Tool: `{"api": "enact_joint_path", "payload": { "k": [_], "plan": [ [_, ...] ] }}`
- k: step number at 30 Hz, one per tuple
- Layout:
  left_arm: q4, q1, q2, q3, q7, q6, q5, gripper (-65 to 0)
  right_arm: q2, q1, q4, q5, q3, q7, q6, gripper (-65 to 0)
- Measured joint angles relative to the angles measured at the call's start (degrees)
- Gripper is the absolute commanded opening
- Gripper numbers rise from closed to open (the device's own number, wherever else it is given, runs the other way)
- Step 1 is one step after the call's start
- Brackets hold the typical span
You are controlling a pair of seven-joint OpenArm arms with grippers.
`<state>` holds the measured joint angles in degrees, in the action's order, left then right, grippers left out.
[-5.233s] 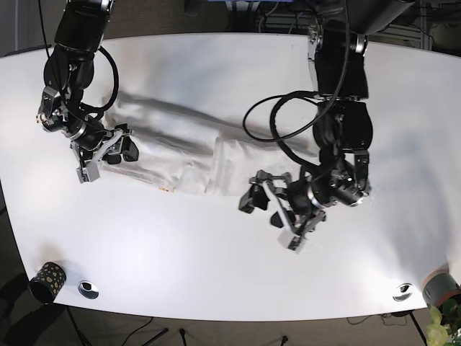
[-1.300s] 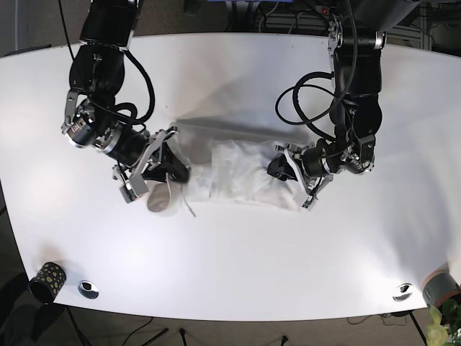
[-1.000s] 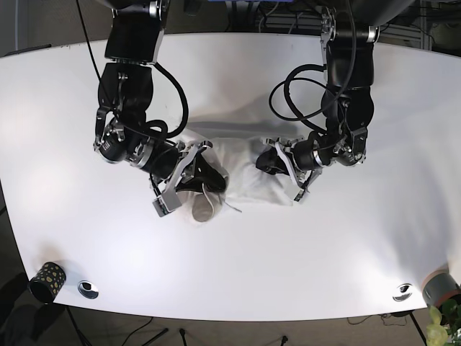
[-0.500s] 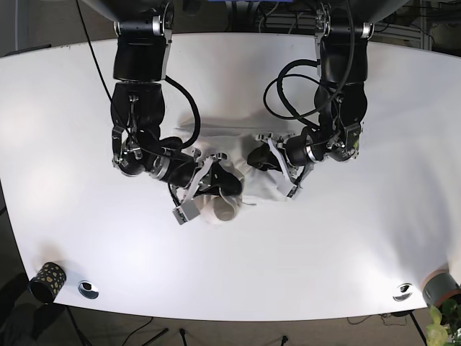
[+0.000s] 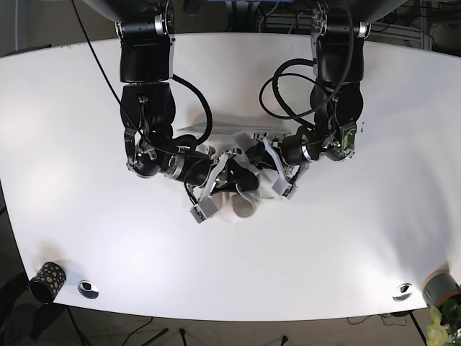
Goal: Fold the T-shirt properly
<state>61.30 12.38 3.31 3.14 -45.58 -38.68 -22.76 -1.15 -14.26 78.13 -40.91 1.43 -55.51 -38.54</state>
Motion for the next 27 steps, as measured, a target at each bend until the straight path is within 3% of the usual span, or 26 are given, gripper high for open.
{"api": "enact_joint_path", "payload": {
  "k": [2,5,7,15,21,27],
  "plan": [
    [0.0,0.0,0.0,0.0,0.0,0.0,0.0,-55.4,0.0,0.2,-0.3,0.0,0.0,0.0,-0.02,-38.2],
    [0.0,0.0,0.0,0.2,0.0,0.0,0.0,-55.4,0.1,0.1,-0.3,0.0,0.0,0.0,-0.02,-27.3],
    [0.0,0.0,0.1,0.2,-0.1,0.0,-0.3,-54.4,0.1,0.0,0.3,-0.2,0.0,0.0,0.0,-23.8],
    [5.8,-1.4,-1.9,-0.2,-5.2,0.9,-9.2,-49.4,1.4,1.3,6.5,-1.3,0.0,0.2,-0.48,-23.5],
    [18.0,-5.6,-8.8,0.1,-9.0,1.3,-13.2,-49.4,4.0,4.5,7.0,-0.8,0.0,-0.2,-0.48,-23.5],
    [25.5,-9.6,-15.4,-0.2,-10.7,0.9,-14.4,-49.4,4.3,7.8,7.7,-0.8,-0.1,-0.2,-0.48,-23.5]
  ]
}}
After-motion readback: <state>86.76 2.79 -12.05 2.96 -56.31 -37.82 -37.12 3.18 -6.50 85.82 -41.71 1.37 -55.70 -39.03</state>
